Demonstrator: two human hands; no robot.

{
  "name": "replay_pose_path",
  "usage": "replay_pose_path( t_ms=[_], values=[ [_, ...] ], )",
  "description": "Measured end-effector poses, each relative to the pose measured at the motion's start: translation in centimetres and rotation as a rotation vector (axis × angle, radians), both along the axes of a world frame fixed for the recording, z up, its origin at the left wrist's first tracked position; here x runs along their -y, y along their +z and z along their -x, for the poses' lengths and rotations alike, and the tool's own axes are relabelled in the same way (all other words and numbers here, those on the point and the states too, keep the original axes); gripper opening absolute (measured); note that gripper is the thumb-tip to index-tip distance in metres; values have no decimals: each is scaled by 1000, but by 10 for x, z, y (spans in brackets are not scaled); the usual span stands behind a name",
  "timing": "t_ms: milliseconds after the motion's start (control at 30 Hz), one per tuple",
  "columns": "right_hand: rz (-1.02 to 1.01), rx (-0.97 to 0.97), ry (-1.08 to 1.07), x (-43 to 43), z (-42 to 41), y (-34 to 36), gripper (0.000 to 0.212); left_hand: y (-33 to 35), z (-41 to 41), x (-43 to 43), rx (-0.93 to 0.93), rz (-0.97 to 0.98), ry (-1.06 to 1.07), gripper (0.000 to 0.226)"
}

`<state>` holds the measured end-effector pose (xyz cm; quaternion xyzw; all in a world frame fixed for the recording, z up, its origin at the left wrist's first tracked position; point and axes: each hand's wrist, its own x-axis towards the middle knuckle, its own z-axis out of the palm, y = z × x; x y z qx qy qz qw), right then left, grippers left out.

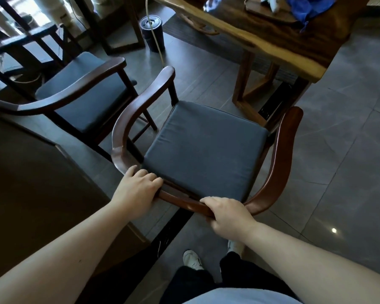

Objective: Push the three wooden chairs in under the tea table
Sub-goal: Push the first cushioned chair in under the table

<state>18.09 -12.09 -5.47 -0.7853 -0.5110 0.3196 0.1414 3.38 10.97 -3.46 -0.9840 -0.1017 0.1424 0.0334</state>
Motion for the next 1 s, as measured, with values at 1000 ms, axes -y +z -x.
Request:
replay_pose_path(
  t_ms=[1000],
  values=[
    [-82, 324, -478, -59, 48, -5, 29, -19, -29, -99, 263, 217, -576, 41]
  ],
)
